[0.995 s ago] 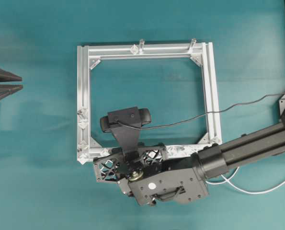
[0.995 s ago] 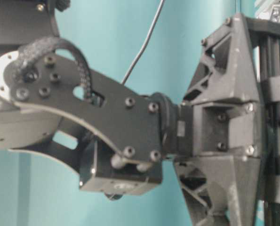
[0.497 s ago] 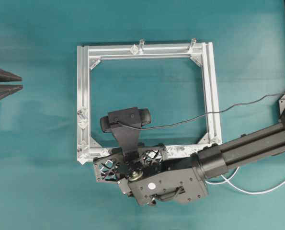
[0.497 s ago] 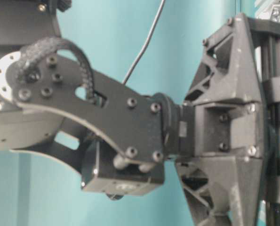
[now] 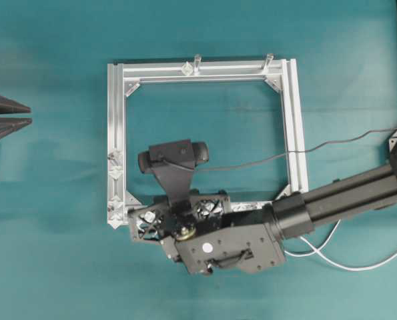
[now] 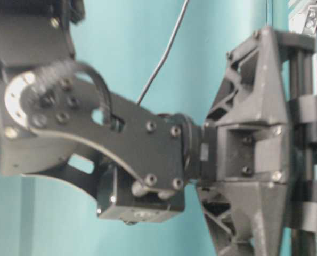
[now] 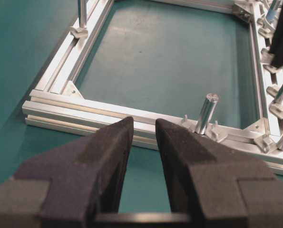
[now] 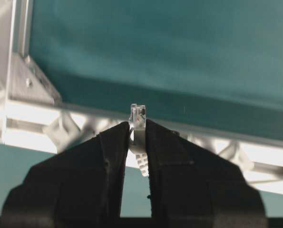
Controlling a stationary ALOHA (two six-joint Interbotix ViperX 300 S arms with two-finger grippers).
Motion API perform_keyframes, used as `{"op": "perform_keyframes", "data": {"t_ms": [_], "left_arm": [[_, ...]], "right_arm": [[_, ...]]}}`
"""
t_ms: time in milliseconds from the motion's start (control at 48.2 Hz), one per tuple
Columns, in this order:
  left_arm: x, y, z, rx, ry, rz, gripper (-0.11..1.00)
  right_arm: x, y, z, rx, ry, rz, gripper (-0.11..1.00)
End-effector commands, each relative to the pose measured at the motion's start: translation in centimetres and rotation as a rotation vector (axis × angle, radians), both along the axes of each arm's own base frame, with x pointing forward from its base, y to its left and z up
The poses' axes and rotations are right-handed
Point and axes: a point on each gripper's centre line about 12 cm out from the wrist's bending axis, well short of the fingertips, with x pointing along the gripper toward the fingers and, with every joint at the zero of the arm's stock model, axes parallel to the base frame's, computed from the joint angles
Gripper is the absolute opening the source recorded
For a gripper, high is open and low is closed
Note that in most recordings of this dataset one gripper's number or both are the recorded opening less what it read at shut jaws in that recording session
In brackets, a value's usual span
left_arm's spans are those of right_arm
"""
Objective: Move the cable alternately left and right between 8 closely spaced pins so it hooks onto each one.
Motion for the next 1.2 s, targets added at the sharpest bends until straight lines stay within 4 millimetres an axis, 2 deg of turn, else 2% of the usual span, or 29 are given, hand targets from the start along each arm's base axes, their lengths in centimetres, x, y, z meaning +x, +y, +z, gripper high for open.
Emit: {"op": "perform_keyframes", "data": {"t_ms": [0,560,870,1181], "left_arm": [[0.2,0.0,1.0,0.006,-0.022,-0.001,0.32],[0.2,0.0,1.1,0.005,-0.024,-0.001,0.32],[0.2,0.0,1.0,0.006,-0.021,-0.001,0.32],[0.2,0.0,1.0,0.005,-0.022,0.001,0.32]], "right_arm": [[0.3,-0.9,1.4,-0.012,-0.034,-0.004,0.14],[1.5,-5.9,1.6,-0.034,-0.022,0.020,0.14],[2.3,-6.3,1.8,-0.017,-0.081,0.032,0.14],[4.5,-6.9,2.0,-0.032,-0.128,0.029,0.14]]}}
